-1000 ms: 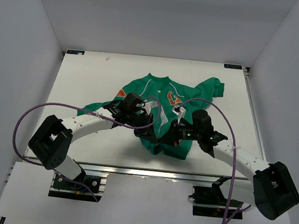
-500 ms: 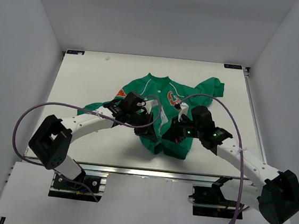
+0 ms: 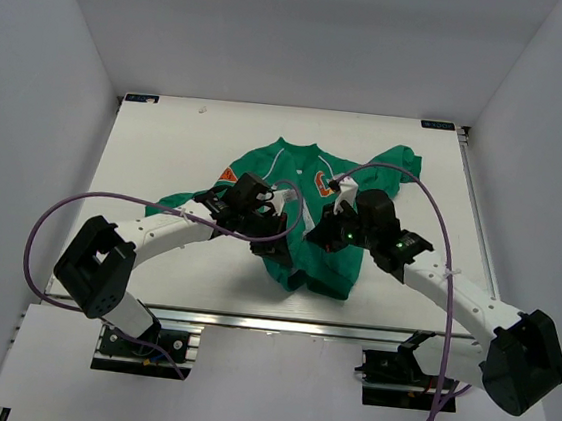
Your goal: Zip up the jacket
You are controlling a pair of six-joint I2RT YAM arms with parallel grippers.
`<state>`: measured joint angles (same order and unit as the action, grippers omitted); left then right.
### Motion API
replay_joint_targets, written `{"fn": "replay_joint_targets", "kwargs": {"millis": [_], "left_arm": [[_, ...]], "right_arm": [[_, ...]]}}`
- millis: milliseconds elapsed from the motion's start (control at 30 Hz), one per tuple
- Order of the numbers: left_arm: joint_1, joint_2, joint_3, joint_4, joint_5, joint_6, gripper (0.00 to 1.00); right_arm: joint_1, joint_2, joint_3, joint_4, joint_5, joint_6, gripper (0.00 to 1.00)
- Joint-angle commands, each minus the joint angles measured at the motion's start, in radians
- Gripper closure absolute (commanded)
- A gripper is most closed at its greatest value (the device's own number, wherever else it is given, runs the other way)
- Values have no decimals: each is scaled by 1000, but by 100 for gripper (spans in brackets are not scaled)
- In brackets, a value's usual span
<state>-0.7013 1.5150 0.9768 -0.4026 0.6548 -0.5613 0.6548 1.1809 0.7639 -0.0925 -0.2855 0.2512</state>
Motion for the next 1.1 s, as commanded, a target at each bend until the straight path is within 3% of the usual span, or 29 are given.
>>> {"fn": "replay_joint_targets", "kwargs": {"millis": [0,133,333,600,833,967,1067], "left_arm": [[-9,4,-23,-151,37,47,100],[-18,-4,-24,-173,48,63,100],[-21,-48,-99,-216,69,67,100],[-23,-79,-239,-113,141,3,100],[-26,-72,-300,-73,181,-18,100],[-26,-43,-325,-64,197,-23,100],[-26,-29,-293,-99,181,6,100]], "right_arm": [[-29,5,66,161,250,-38,100],[-29,35,83,203,339,-44,100],[-50,207,238,240,534,-108,100],[-185,531,518,292,479,-99,100],[-302,833,891,283,464,-95,100],[-340,1072,1251,189,447,-93,100],[-348,1137,1327,189,413,-116,100]]}}
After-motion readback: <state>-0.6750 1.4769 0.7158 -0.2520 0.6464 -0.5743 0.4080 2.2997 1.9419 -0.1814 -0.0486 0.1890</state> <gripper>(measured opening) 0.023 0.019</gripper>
